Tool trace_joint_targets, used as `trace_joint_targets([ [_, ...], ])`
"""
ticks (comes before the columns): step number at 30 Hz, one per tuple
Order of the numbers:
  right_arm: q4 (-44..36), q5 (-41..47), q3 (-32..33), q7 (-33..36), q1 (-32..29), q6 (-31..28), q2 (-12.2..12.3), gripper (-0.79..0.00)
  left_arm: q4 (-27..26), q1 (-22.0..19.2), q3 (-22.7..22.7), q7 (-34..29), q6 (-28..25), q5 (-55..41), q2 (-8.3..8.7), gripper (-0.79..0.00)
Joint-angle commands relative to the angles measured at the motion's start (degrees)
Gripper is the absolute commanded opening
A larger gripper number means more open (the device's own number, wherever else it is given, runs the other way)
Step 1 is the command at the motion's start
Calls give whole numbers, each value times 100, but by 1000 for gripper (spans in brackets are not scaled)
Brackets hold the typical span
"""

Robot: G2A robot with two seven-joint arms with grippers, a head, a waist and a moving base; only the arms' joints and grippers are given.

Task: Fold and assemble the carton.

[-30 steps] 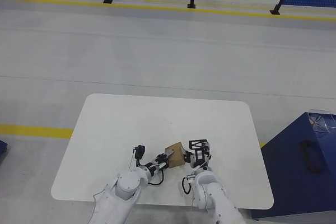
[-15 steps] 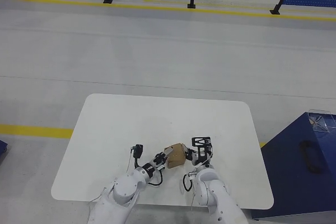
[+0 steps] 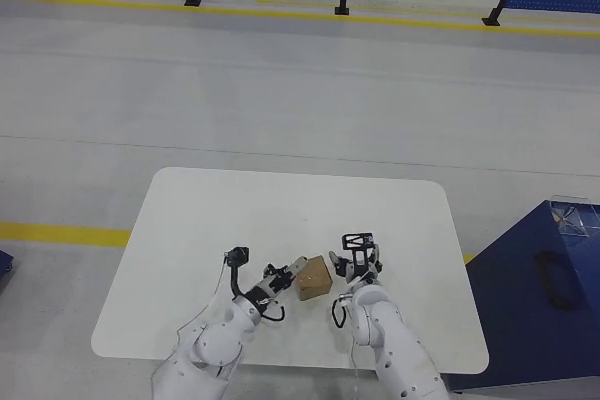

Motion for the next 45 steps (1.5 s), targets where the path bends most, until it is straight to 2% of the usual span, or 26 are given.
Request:
trace_joint_targets([
  [1, 154, -50, -115, -18, 117, -192, -13, 0, -94, 37, -127, -80, -565, 1151, 112, 0],
  [3, 259, -75, -266, -60, 187, -385, -34, 0, -179, 168, -252, 110, -905, 1924, 204, 0],
  [5, 338, -123, -392, -111, 259, -520, -53, 0, -235, 275, -382, 242, -974, 2346, 264, 0],
  [8, 502, -230, -612, -237, 389, -732, -87, 0, -355, 403, -521, 195, -984, 2656, 330, 0],
  [12, 683, -232, -829, -267, 604, -820, -148, 0, -569, 673, -520, 130, -1481, 2676, 393, 0],
  [16, 731, -215, -973, -262, 743, -788, -201, 0, -624, 767, -419, 465, -992, 3334, 401, 0],
  [17, 714, -206, -991, -266, 754, -757, -211, 0, -658, 765, -397, 622, -991, 3418, 402, 0],
  [26, 388, 188, -686, -402, 476, -399, -201, 0, -658, 765, -397, 622, -991, 3418, 402, 0],
  [28, 294, 226, -573, -456, 373, -360, -179, 0, -833, 754, -458, 694, -773, 4018, 441, 0],
  [31, 154, 256, -396, -547, 229, -285, -144, 0, -1041, 803, -538, 878, -935, 5190, 547, 0],
  [36, -81, 475, -43, -585, 78, 73, -112, 0, -931, 702, -497, 1417, -959, 6757, 661, 0],
  [42, -81, 475, -43, -585, 78, 73, -112, 0, -378, 336, -221, 1604, -1278, 6748, 639, 0],
  [43, -81, 475, -43, -585, 78, 73, -112, 0, -224, 267, -174, 1521, -1227, 6723, 625, -28],
  [44, -81, 475, -43, -585, 78, 73, -112, 0, -129, 177, -107, 1333, -1165, 6624, 598, -219],
  [45, -81, 475, -43, -585, 78, 73, -112, 0, -59, 88, -47, 1247, -1112, 6435, 567, -222],
])
